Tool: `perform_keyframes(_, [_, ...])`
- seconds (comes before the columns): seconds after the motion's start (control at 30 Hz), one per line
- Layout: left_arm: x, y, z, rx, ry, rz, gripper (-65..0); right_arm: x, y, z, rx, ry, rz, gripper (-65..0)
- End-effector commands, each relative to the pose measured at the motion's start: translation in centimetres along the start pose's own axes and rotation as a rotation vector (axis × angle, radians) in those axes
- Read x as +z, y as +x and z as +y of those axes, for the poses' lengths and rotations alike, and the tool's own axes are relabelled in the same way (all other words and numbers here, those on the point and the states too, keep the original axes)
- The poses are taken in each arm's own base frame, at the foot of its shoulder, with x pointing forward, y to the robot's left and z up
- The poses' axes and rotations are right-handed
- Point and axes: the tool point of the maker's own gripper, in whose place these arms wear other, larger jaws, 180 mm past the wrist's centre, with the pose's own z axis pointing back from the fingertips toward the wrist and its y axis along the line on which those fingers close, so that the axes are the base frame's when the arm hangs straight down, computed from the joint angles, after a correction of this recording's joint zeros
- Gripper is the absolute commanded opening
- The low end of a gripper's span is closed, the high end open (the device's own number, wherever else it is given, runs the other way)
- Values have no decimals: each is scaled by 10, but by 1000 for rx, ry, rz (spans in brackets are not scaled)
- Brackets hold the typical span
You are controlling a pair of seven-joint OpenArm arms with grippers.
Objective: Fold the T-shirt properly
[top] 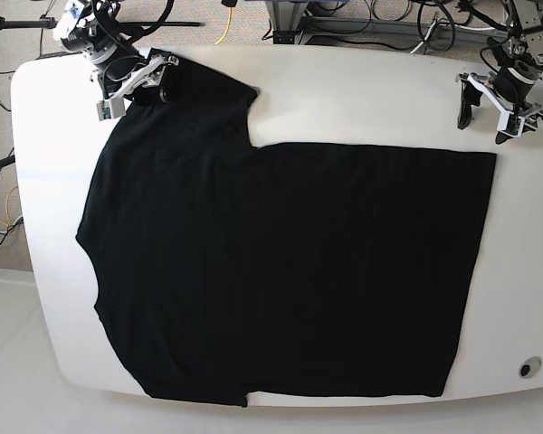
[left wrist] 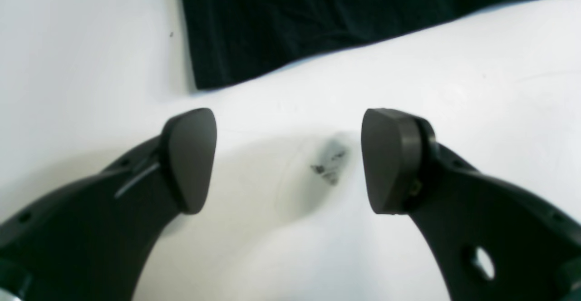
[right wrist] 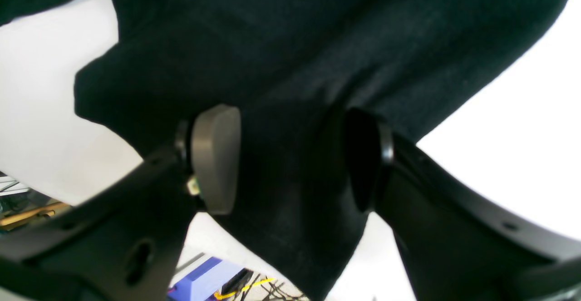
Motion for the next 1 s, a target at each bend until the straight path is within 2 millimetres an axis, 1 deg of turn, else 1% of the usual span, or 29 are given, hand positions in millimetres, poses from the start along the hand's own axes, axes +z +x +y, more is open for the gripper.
perform_keyframes(0.0, [4, 10, 10, -5, 25, -31, -182, 4, -7, -5, 5, -25, 38, -292])
perform_keyframes(0.17, [3, 9, 11, 2, 28, -26, -184, 5, -8, -7, 7, -31, 45, -293])
perform_keyframes(0.5, [0, 15, 12, 10, 37, -37, -187, 6, -6, -10, -6, -38, 34, -290])
perform_keyframes(0.57, [-4, 21, 12, 6, 38, -54, -190, 6, -6, -7, -14, -25, 21, -291])
perform_keyframes(0.7, [-5, 25, 13, 4, 39, -63, -191, 7, -5, -8, -21, -25, 12, -290])
perform_keyframes(0.83, [-5, 26, 13, 4, 39, -68, -191, 9, -2, -9, -29, -26, 0, -292])
perform_keyframes(0.9, [-3, 22, 12, 13, 36, -66, -184, 13, 1, -15, -44, -43, -23, -291])
perform_keyframes(0.97, [-3, 21, 12, 14, 36, -65, -185, 14, 1, -15, -48, -39, -26, -291])
